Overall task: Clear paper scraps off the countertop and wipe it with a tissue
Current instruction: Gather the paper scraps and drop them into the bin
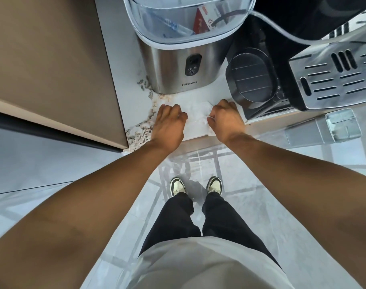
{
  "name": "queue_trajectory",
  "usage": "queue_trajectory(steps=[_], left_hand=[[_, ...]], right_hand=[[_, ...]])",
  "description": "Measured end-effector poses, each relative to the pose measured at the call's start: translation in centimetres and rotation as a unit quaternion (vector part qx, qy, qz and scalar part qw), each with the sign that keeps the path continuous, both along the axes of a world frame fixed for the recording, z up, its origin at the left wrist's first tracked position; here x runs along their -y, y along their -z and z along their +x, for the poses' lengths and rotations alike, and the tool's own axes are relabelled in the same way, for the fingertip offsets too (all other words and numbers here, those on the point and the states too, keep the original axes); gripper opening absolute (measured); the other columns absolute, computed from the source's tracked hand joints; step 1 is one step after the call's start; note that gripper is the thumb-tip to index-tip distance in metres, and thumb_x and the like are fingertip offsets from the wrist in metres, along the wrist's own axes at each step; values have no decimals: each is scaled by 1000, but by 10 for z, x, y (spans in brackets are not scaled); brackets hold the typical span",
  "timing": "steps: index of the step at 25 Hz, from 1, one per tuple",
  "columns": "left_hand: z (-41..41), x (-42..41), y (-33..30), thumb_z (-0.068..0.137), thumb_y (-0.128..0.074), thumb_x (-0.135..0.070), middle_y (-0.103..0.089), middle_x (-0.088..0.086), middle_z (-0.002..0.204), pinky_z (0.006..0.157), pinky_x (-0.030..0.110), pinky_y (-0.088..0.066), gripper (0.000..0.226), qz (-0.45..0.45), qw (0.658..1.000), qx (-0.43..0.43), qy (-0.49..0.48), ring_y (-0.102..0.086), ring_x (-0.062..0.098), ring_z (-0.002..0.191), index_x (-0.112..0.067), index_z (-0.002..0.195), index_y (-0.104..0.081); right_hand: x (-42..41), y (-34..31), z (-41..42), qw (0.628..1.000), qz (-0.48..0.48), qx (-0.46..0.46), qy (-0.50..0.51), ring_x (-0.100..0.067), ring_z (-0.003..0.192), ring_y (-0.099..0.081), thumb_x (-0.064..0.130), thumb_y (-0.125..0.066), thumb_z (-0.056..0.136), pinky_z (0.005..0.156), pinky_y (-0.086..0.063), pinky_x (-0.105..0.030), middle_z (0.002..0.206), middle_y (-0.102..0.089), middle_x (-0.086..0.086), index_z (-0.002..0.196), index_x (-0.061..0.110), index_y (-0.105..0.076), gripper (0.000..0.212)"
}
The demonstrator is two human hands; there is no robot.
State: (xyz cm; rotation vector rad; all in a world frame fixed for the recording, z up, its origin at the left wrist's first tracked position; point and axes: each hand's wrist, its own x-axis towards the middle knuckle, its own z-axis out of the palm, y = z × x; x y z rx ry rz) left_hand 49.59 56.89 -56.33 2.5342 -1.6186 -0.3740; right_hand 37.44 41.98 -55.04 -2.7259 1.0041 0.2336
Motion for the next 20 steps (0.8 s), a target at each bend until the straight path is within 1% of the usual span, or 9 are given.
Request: queue_trajectory(steps=[1,3,5,6,8,10,12,17,20], left_hand=[[2,0,-1,79,-53,8,-55,12,116,104,40,-37,45,1,1000,0,-5,-46,36,110,-6,121,-62],[5,-1,-2,86,-55,1,-54,13,118,97,42,-42,41,-4,1000,-13,-11,-47,36,110,-7,127,-58],[8,-2,-2,91,-56,-7,-53,15,123,94,45,-44,46,-15,999,-25,-16,-47,37,112,-8,136,-50],[10,-2,-2,91,-56,-8,-52,16,124,94,46,-44,47,-17,999,-26,-15,-48,37,111,-8,138,-49],[12,-3,-2,91,-55,-4,-52,15,121,93,46,-45,42,-18,1000,-18,-7,-48,37,108,-8,133,-55],[11,-5,-1,90,-55,2,-55,13,116,90,44,-45,39,-19,1000,-15,-2,-50,35,105,-8,126,-62],[9,-5,-1,88,-53,6,-56,13,111,87,42,-45,39,-20,999,-27,-4,-52,35,101,-8,122,-65],[1,0,-10,85,-49,11,-57,14,108,77,45,-52,38,-16,995,-94,-16,-59,36,93,-7,113,-67],[-3,4,-17,86,-48,10,-56,13,108,74,44,-53,36,-26,993,-111,-16,-60,36,89,-8,111,-67]], right_hand=[[-1,0,0,1000,-2,0,1,-33,110,-52,26,-55,96,103,-38,-35,119,-55,-15,111,6,-66,27],[-4,-1,-1,1000,11,16,9,-33,111,-51,21,-57,95,102,-38,-34,118,-58,-14,113,8,-65,23],[-10,-1,-4,998,34,53,27,-32,113,-51,14,-59,94,100,-42,-36,120,-59,-13,121,12,-60,27],[-13,-1,-4,996,43,65,36,-32,113,-52,11,-59,94,99,-44,-37,122,-59,-12,126,13,-58,32],[-18,1,-4,995,58,70,49,-33,110,-56,7,-57,93,98,-47,-36,123,-59,-13,128,16,-57,36],[-22,2,-5,992,77,67,72,-35,103,-60,8,-56,94,93,-51,-38,120,-59,-14,122,18,-60,30],[-24,3,-8,989,89,70,99,-36,96,-61,11,-53,95,86,-54,-39,115,-59,-14,114,18,-61,22],[-26,2,-19,986,105,74,102,-31,97,-60,8,-55,95,84,-51,-31,112,-58,-14,111,16,-64,20],[-24,-4,-35,986,106,75,109,-29,94,-61,7,-54,96,82,-50,-28,113,-57,-13,110,15,-65,19]])
